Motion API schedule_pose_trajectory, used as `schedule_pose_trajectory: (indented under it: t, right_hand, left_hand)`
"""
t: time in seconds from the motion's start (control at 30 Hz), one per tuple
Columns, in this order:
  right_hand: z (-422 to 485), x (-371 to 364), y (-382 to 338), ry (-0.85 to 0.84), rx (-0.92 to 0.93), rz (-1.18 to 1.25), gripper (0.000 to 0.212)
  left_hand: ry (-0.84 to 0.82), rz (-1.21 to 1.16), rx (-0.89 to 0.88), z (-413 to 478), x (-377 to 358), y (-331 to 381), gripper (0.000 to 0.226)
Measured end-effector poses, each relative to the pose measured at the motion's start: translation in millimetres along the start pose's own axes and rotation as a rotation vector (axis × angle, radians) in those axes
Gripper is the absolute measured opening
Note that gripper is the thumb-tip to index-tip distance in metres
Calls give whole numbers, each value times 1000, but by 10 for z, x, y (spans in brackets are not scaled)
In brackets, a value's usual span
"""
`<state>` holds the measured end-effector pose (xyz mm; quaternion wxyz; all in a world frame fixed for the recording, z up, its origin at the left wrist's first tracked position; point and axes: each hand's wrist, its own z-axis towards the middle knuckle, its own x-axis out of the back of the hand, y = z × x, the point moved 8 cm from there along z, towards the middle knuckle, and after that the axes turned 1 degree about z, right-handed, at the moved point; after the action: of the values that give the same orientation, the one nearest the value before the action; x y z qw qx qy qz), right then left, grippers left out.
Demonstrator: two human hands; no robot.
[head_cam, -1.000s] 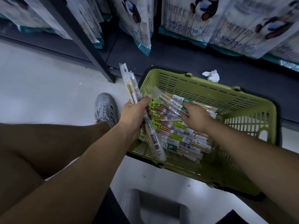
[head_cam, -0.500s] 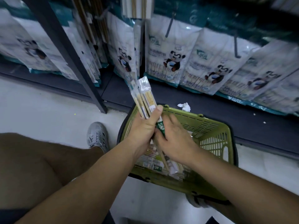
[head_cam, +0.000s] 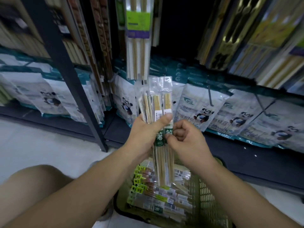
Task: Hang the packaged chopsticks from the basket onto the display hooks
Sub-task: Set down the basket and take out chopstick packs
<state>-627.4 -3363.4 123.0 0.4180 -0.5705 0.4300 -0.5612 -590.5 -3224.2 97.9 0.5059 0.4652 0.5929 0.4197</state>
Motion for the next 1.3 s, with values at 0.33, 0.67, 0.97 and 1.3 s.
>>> schedule_pose_trajectory:
  t: [0.33, 0.67, 0.97, 1.3]
  right_hand:
    - [361, 173, -543, 24, 98, 106, 12]
    - [638, 245, -860, 23, 96, 52, 15]
    - [950, 444, -1657, 133, 256, 58, 8]
    - [1195, 143, -1936, 85, 319, 26, 19]
  left_hand:
    - [-172, 0, -138, 439, -227, 736, 23]
    - [-138, -95, -170, 610, -198, 1069, 35]
    - [-194, -13, -305, 676, -156, 1376, 18]
    - [-184, -42, -357, 652, -84, 1527, 26]
